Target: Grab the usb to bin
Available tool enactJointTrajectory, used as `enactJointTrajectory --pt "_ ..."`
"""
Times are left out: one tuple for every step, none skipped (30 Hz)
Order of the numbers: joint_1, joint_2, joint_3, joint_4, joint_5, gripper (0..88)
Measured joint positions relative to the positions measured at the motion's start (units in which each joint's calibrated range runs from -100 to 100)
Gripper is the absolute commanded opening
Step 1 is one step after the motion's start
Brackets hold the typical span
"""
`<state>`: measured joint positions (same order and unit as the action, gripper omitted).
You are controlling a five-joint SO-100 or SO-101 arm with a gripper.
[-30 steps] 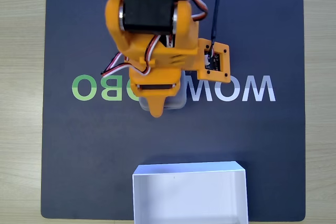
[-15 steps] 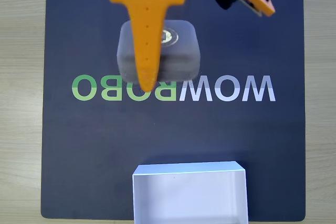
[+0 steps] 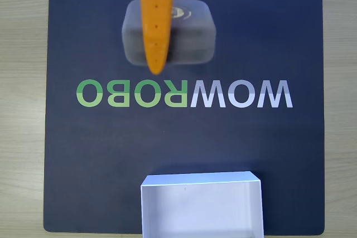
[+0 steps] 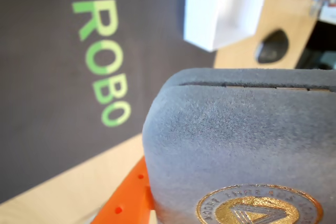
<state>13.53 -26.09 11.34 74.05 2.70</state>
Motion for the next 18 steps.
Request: enactJointTrajectory --pt "0.0 2.4 0.0 -2.2 0.0 0.9" --pt "0.0 5.0 -0.3 -3.8 0.0 0.9" --pt "0.0 7.7 -1.4 -5.3 0.0 0.9" --pt "0.0 11.0 -3.2 -6.9 0.0 0.9" --pt "0.0 14.3 -5.2 -8.2 0.0 0.9" --pt "0.0 17.4 -7.0 -9.1 0.0 0.9" --pt "0.0 20.6 -9.2 -10.2 0.0 0.9" --pt "0.0 24.9 -12.2 -11.5 0.0 0.9" --pt "0.0 28.5 -14.7 -12.5 0.0 0.9" --pt "0.0 32.4 -17.4 -13.9 0.0 0.9" --pt "-0.1 36.2 -20.2 -14.8 0.0 0.9" --pt "-0.2 39.9 -23.0 -15.8 0.0 0.9" --pt "-0.3 43.6 -25.7 -16.7 0.0 0.9" --pt "-0.4 47.1 -28.5 -17.3 0.0 0.9" --pt "-0.7 50.4 -31.3 -17.8 0.0 0.9" --pt "-1.0 53.7 -34.2 -18.1 0.0 0.9" --pt "-1.3 57.0 -37.1 -18.3 -0.1 0.9" --pt "-1.9 60.2 -40.4 -18.3 -0.1 0.9"
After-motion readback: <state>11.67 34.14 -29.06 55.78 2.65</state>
